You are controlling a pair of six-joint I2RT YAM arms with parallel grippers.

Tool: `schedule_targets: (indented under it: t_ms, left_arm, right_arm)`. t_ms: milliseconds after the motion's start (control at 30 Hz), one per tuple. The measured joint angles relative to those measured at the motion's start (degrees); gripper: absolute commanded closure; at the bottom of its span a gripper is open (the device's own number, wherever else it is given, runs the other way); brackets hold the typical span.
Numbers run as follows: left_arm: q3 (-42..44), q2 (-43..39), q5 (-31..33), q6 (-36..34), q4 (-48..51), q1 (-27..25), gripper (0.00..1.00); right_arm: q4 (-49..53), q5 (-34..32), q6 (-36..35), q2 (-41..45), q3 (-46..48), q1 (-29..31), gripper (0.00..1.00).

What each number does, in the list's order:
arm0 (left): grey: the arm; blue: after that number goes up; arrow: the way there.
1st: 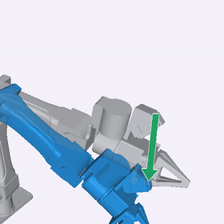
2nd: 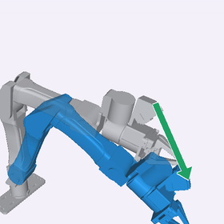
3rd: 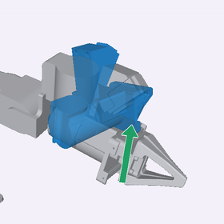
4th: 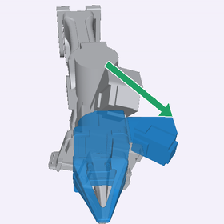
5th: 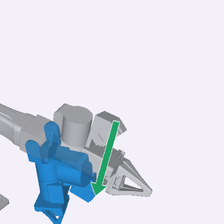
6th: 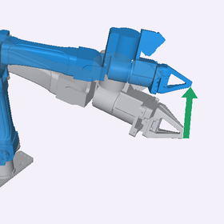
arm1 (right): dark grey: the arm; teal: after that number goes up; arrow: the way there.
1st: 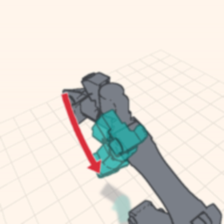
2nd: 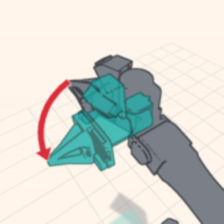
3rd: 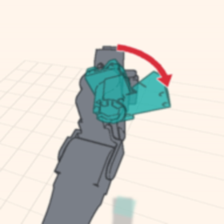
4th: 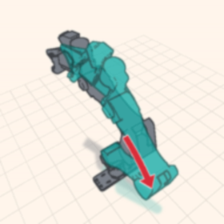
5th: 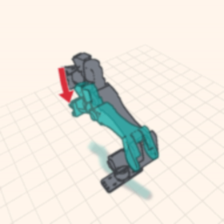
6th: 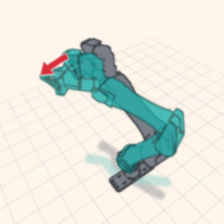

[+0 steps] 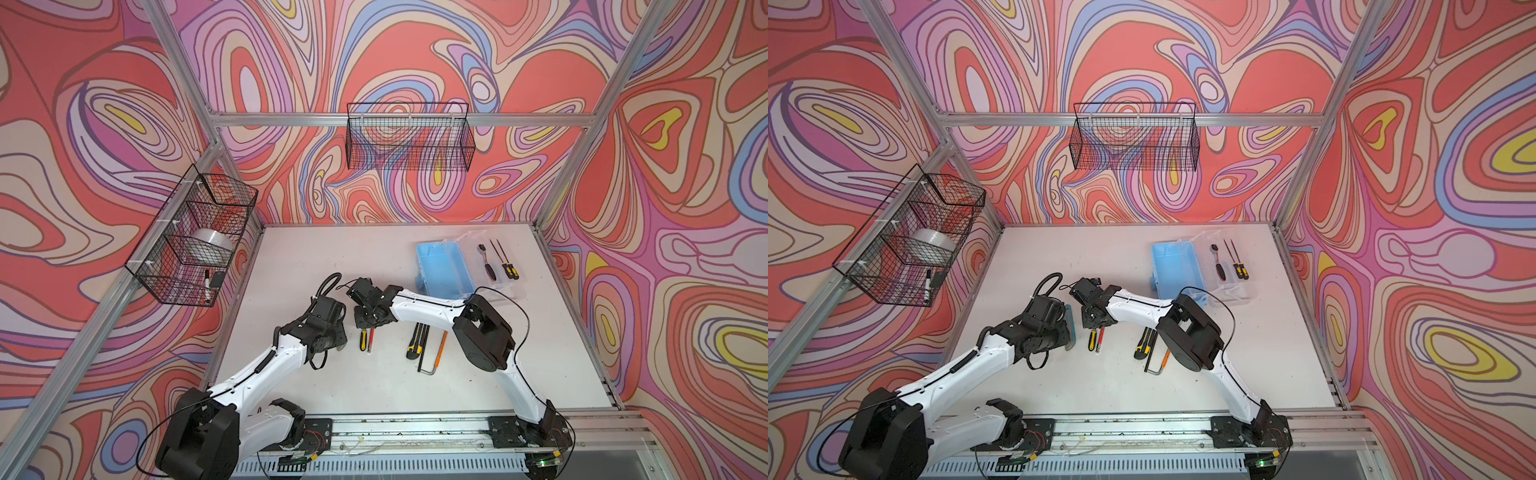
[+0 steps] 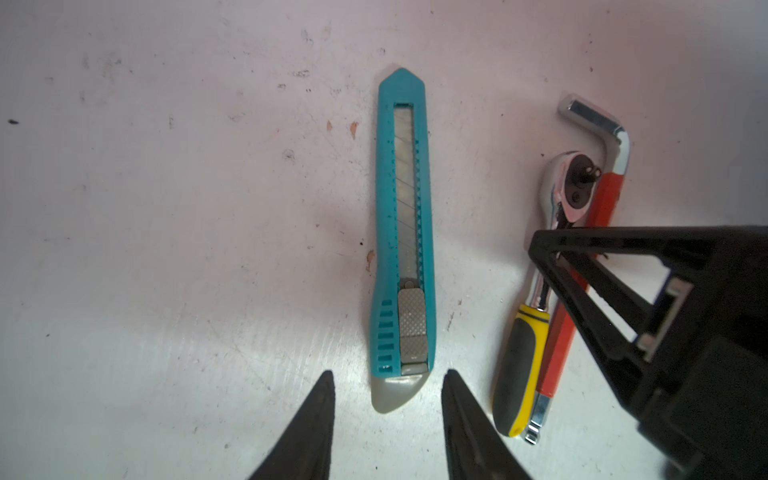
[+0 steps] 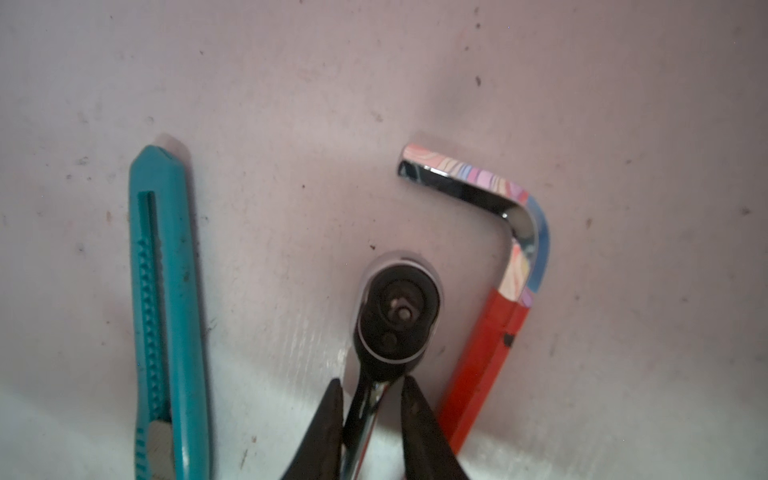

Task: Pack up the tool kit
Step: 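Lower the right gripper around the yellow-handled ratchet's shaft and close, then lift the yellow-handled ratchet and carry it over the clear lid with the right gripper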

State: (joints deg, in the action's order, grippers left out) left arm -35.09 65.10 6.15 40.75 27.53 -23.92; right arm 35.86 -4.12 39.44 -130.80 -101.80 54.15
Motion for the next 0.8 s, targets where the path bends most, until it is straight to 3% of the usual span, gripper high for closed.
schedule_targets:
  t_ms: [367, 800]
  left_arm:
    - [0.68, -1.31, 1.07, 0.02, 0.22, 0.00, 0.52]
    - [0.72, -1.20, 1.38, 0.00, 0.39, 0.00, 0.53]
  right_arm:
    - [1.09, -1.64, -3.50, 0.04, 0.13, 0.09, 0.99]
    - [-1.09, 0.57, -4.02, 1.79, 2.80, -0.11, 1.00]
